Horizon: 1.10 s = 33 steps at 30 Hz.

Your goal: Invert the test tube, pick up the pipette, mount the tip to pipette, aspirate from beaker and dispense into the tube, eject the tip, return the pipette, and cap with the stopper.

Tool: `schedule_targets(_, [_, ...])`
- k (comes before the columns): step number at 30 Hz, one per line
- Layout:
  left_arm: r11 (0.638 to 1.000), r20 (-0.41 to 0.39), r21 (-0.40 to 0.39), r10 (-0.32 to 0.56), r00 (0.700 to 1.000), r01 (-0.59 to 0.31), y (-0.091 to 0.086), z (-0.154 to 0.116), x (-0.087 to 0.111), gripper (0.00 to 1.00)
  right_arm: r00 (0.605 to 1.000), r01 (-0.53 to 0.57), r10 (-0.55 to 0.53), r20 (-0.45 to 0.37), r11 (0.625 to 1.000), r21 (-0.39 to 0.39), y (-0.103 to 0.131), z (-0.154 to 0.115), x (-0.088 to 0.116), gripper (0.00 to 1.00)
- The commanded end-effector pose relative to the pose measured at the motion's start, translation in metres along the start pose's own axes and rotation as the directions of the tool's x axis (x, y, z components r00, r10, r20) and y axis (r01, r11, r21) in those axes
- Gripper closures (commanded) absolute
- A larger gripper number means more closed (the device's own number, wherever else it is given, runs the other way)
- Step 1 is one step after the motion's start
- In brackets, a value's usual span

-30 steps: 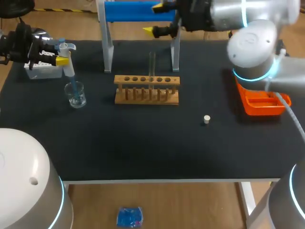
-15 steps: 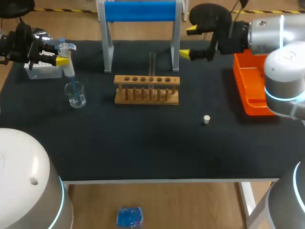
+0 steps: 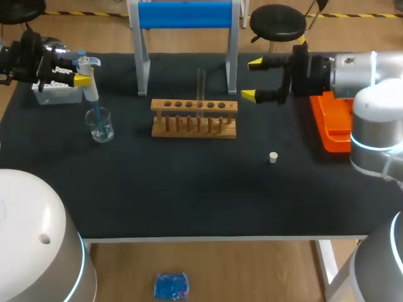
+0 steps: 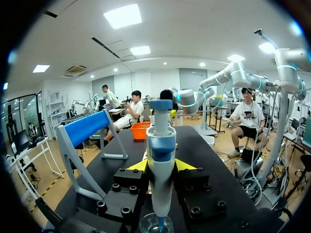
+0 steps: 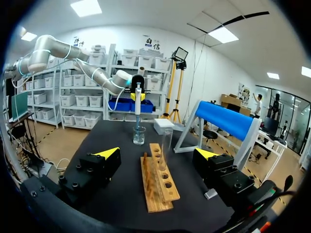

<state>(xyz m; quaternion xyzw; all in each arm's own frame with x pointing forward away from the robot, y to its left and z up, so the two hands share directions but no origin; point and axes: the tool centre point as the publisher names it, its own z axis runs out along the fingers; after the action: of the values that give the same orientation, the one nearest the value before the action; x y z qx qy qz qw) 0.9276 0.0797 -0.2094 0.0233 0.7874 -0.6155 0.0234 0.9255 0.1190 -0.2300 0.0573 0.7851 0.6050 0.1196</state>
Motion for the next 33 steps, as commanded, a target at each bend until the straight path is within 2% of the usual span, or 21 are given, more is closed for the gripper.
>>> schedule_targets(1, [1.0, -0.005, 0.0, 0.0, 1.0, 0.0, -0.0001, -0.0013, -0.0013, 1.0, 1.0, 0.003, -0.003, -0.004, 1.0, -0.013, -0.0044, 0.0106, -0.0019, 0.0])
schedule_targets(9, [1.0, -0.005, 0.0, 0.0, 1.0, 0.0, -0.0001, -0.0013, -0.0013, 1.0, 1.0, 0.02, -0.02, -0.011, 1.0, -0.015, 0.0001, 0.0183, -0.0035, 0.0])
schedule_targets(33, [1.0, -0.005, 0.0, 0.0, 1.0, 0.0, -0.0001, -0.0013, -0.0013, 1.0, 1.0, 0.021, -0.021, -0.011, 1.0, -0.015, 0.0018, 0.018, -0.0035, 0.0])
